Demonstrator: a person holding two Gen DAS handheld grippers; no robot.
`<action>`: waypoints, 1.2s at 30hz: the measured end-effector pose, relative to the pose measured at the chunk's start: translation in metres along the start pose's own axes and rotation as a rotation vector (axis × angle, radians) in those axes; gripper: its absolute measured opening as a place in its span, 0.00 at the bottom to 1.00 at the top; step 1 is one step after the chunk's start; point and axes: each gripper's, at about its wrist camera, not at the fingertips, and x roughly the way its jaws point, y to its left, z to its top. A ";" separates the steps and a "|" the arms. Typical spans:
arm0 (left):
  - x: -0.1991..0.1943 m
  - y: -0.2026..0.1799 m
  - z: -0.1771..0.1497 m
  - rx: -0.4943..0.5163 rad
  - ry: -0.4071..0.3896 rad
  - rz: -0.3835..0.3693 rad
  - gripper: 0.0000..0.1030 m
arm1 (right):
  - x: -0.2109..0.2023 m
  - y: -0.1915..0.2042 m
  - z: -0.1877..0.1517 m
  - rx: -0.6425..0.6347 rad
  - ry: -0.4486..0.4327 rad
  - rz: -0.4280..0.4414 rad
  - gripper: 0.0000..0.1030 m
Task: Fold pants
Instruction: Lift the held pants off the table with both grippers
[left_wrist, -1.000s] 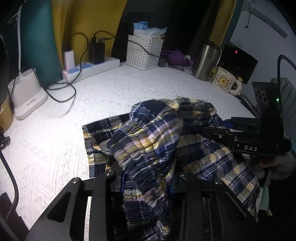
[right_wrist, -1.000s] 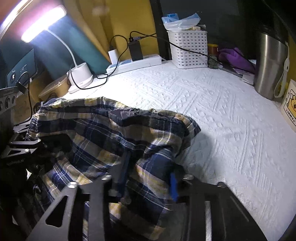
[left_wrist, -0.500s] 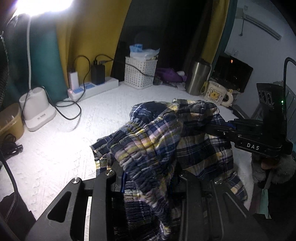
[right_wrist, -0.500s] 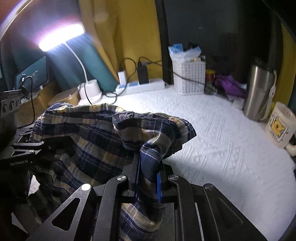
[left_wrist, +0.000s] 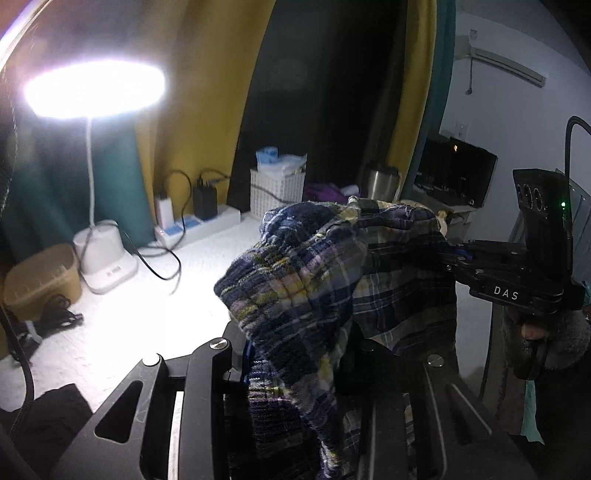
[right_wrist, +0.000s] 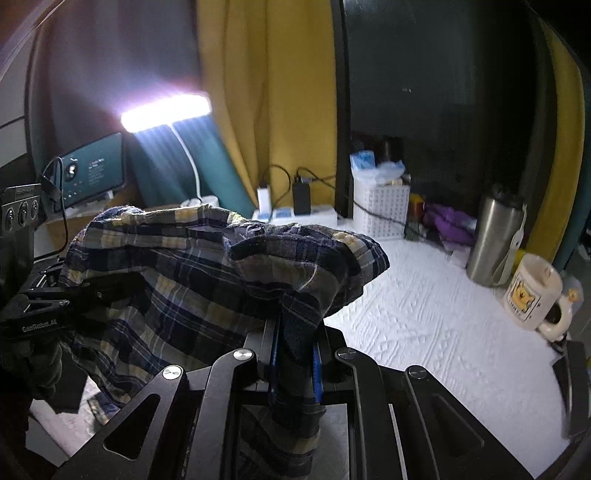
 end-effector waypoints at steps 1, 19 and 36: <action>-0.008 -0.001 0.001 0.000 -0.016 0.003 0.29 | -0.005 0.003 0.002 -0.007 -0.010 0.000 0.13; -0.110 -0.025 0.010 0.044 -0.249 0.055 0.29 | -0.093 0.058 0.041 -0.151 -0.200 -0.009 0.12; 0.016 -0.028 0.016 0.081 0.001 -0.047 0.29 | -0.034 -0.021 -0.016 0.042 -0.041 -0.078 0.12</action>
